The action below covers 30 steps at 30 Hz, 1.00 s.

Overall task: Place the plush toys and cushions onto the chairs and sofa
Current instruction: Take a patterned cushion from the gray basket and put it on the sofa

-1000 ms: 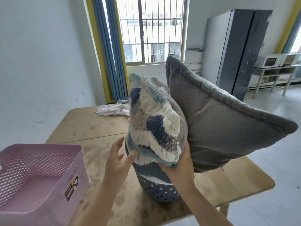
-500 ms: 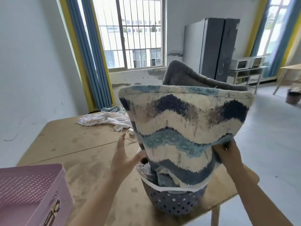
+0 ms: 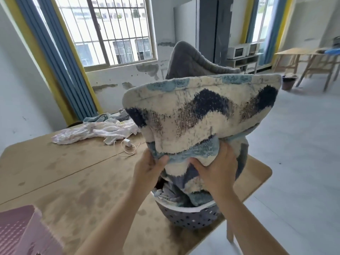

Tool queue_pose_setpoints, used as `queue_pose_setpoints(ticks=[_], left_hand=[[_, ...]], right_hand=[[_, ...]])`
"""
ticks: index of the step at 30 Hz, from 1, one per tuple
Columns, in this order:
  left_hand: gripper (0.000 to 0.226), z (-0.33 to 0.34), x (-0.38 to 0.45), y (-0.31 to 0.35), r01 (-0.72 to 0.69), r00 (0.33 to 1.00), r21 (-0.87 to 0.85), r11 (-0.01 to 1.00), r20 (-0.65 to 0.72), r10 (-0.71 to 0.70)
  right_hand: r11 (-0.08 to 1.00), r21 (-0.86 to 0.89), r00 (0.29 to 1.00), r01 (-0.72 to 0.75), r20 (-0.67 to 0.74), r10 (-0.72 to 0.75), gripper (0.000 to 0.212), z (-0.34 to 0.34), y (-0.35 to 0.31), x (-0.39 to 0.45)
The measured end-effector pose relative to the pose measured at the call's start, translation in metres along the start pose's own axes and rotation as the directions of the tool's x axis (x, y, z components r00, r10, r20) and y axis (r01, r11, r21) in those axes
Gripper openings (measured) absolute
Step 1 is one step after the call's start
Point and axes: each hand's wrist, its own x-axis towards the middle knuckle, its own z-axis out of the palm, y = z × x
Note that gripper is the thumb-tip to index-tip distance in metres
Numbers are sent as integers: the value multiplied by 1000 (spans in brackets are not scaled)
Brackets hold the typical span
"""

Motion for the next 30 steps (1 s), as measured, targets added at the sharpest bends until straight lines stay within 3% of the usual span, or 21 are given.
queue_pose_setpoints(ticks=[1, 3, 5, 7, 8, 11, 14, 17, 24, 30], left_hand=[[18, -9, -1, -3, 4, 999, -46, 999, 38, -2], [41, -25, -3, -20, 54, 992, -49, 997, 113, -49], [72, -28, -11, -47, 112, 964, 250, 962, 206, -166], [101, -24, -21, -67, 28, 902, 600, 799, 329, -279], [106, -20, -25, -70, -2, 885, 678, 735, 343, -313], [98, -15, -23, -65, -93, 893, 764, 638, 348, -287], [57, -16, -23, -62, -160, 874, 821, 549, 376, -309], [32, -18, -24, -57, -178, 854, 850, 496, 384, -351], [45, -10, -22, -41, -198, 832, 876, 440, 388, -397], [44, -4, -17, -35, -158, 818, 838, 522, 407, -406]], right_hand=[[1000, 8, 1000, -15, -18, 15, 63, -1, 0, 3], [999, 15, 999, -30, -42, 31, 38, -5, -1, 7], [999, 42, 994, -14, -105, 19, 31, -10, -3, 8], [994, 103, 983, -28, -179, 47, 38, -13, -8, 13], [991, 130, 980, -42, -188, 66, 43, -15, -11, 15], [956, 276, 965, -104, -205, 164, 40, -27, -17, 20], [854, 476, 912, -211, -219, 348, 20, -48, -23, 34], [758, 599, 837, -258, -253, 485, 25, -68, -24, 47], [725, 666, 774, -175, -361, 519, 27, -104, -30, 60], [712, 694, 791, -105, -376, 482, 26, -129, -34, 69]])
